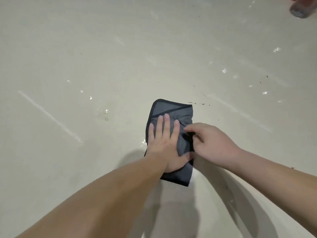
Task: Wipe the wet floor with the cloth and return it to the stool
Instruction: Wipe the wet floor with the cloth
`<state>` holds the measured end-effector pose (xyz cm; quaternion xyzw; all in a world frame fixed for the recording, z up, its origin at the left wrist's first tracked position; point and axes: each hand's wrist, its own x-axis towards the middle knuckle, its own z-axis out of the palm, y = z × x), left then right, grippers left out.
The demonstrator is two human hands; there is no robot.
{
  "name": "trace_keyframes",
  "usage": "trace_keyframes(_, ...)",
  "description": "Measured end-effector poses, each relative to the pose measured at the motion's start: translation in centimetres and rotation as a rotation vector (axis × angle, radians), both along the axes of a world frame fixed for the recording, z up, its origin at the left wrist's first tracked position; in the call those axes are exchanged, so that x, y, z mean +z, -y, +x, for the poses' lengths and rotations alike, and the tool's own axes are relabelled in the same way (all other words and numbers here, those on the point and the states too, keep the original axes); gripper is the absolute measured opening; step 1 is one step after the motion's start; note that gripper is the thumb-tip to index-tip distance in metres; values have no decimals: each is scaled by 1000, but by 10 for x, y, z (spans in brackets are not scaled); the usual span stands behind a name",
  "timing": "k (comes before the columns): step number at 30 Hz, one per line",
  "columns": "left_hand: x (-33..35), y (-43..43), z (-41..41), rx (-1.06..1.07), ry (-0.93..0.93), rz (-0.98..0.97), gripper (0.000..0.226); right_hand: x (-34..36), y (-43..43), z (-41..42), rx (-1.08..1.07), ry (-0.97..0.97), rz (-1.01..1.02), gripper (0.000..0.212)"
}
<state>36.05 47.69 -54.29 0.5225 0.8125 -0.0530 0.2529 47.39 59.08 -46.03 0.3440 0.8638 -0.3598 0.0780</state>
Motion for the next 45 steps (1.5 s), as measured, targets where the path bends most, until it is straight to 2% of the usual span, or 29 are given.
trace_keyframes(3, -6, 0, -14, -138, -47, 64, 105, 7, 21, -15, 98, 130, 43, 43)
trace_keyframes(6, -15, 4, -39, -275, -104, 150, 92, 5, 29, -38, 92, 226, 88, 26)
trace_keyframes(9, -15, 23, -55, -263, -94, 174, 96, 4, 42, -60, 110, 240, 138, 17)
trace_keyframes(11, -19, 55, -70, -203, -98, 186, 93, 3, 59, -73, 181, 270, 149, 16)
trace_keyframes(15, -18, 119, -112, -70, -87, 181, 86, 6, 97, -104, 430, 449, 232, 11)
trace_keyframes(18, -12, 158, -146, 96, -102, 152, 83, 0, 125, -134, 539, 460, 344, 10)
trace_keyframes(21, -14, 198, -150, 370, -175, 157, 82, -9, 153, -153, 493, 398, 395, 7)
trace_keyframes(24, -18, 231, -115, 528, -179, 176, 81, -19, 176, -156, 344, 288, 339, 26)
trace_keyframes(26, -20, 250, -86, 489, -181, 251, 80, -24, 189, -153, 313, 206, 339, 28)
trace_keyframes(29, -24, 284, -69, 262, -151, 268, 80, -27, 206, -153, 388, 162, 357, 22)
trace_keyframes(31, -21, 305, -90, 80, -122, 241, 79, -28, 214, -160, 440, 164, 360, 19)
trace_keyframes(33, -15, 321, -121, 3, -101, 193, 79, -26, 223, -171, 463, 160, 346, 18)
trace_keyframes(35, -11, 334, -140, 126, -94, 137, 80, -24, 236, -183, 423, 122, 287, 16)
trace_keyframes(37, -9, 349, -143, 369, -123, 98, 80, -24, 249, -193, 383, 91, 230, 16)
trace_keyframes(41, -10, 381, -119, 825, -203, 21, 81, -26, 276, -209, 437, 86, 131, 16)
trace_keyframes(45, -6, 395, -80, 985, -186, 5, 82, -26, 303, -219, 469, 58, 88, 15)
